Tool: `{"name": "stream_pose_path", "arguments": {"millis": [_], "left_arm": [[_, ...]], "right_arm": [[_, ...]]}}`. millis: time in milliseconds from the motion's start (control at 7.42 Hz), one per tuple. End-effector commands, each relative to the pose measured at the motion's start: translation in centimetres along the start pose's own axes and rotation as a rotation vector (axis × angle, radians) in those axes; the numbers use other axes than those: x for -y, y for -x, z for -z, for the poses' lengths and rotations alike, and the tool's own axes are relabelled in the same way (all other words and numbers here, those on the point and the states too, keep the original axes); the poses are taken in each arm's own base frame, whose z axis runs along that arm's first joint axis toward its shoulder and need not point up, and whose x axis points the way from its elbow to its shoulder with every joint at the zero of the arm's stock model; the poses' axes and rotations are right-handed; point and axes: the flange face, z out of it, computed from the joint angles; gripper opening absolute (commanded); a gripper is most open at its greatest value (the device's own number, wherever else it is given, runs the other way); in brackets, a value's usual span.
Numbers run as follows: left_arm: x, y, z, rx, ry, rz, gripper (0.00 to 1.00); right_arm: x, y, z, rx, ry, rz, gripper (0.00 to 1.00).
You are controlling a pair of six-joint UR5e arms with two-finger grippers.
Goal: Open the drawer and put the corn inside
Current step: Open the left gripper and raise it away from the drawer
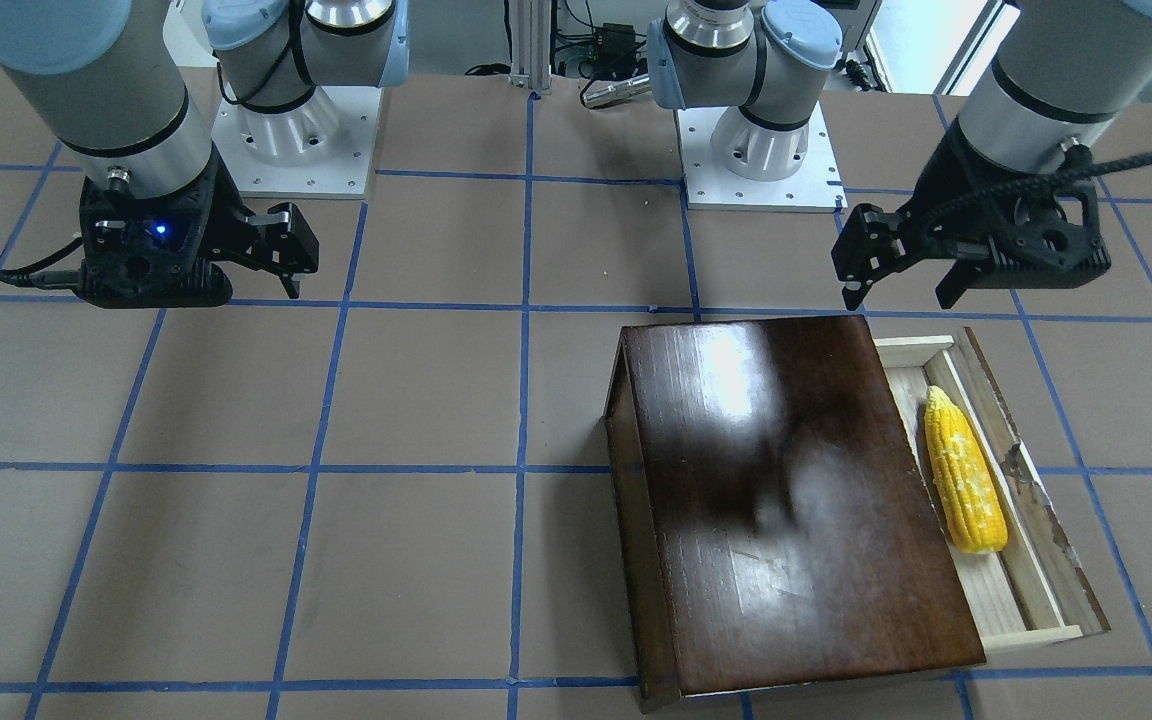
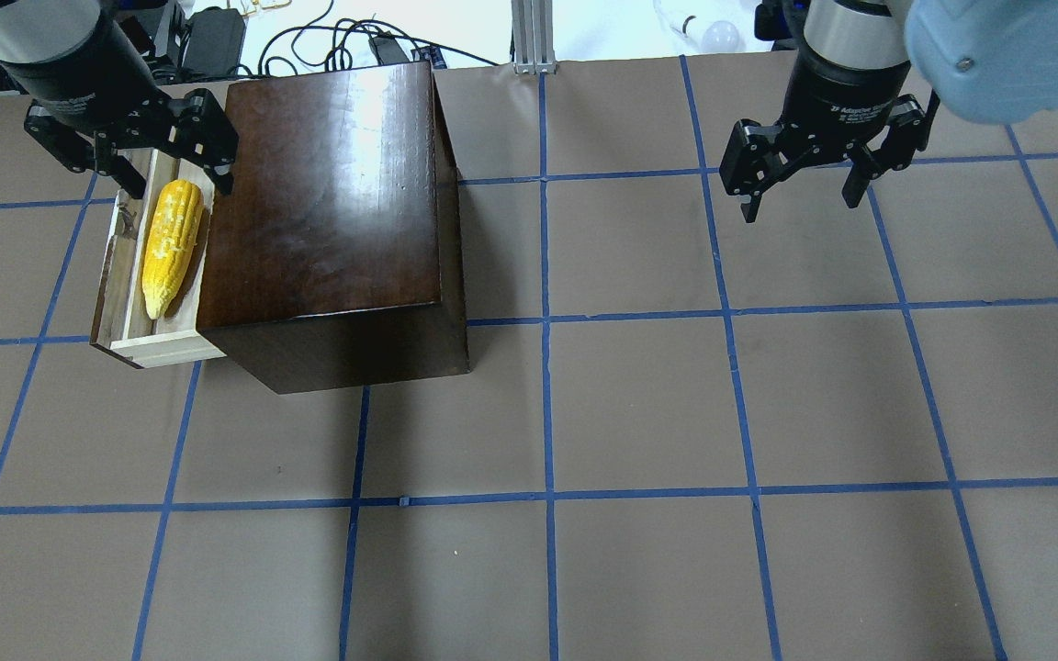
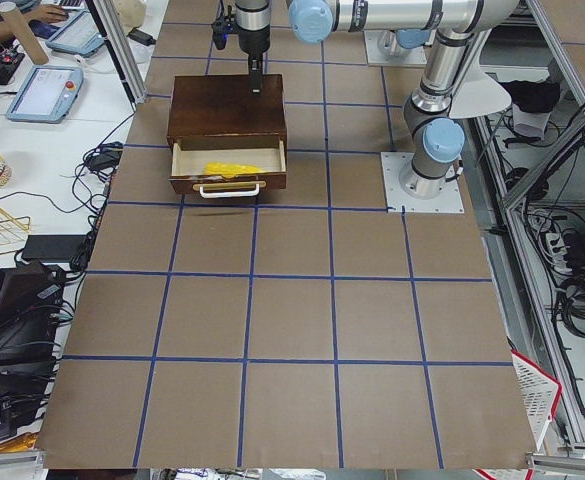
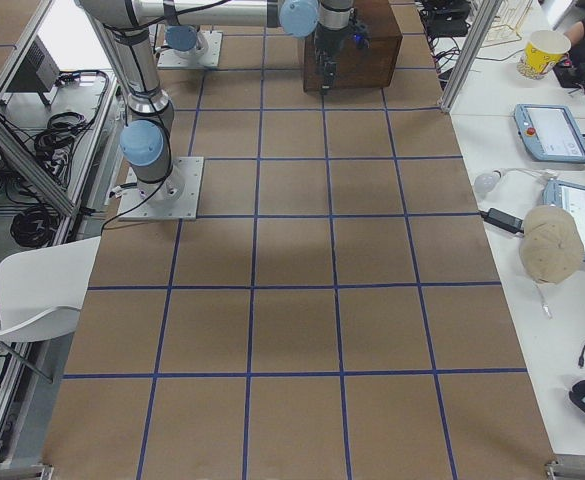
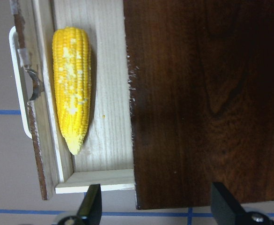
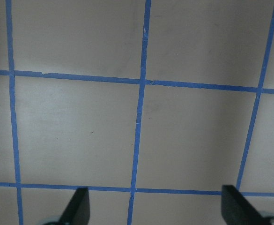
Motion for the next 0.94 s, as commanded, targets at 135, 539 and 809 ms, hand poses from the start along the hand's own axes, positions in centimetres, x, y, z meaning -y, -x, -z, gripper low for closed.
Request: {"name": "stream_pose_path", "arguments": {"millis": [135, 539, 809], "left_arm": [[-1.7, -2.0, 1.5, -0.005, -0.025, 0.006, 0.90], [-2.2, -2.3, 0.5, -0.024, -0.011, 0.004, 1.00], [-2.1, -2.2, 0.6, -0.048, -0.014, -0.004, 1.00]], "right_arm": [[0.0, 0.0, 0.0, 0.000, 0.000, 0.000, 1.00], [0.0, 0.0, 0.0, 0.000, 0.000, 0.000, 1.00], [0.0, 0.0, -0.1, 0.000, 0.002, 0.000, 1.00]]}}
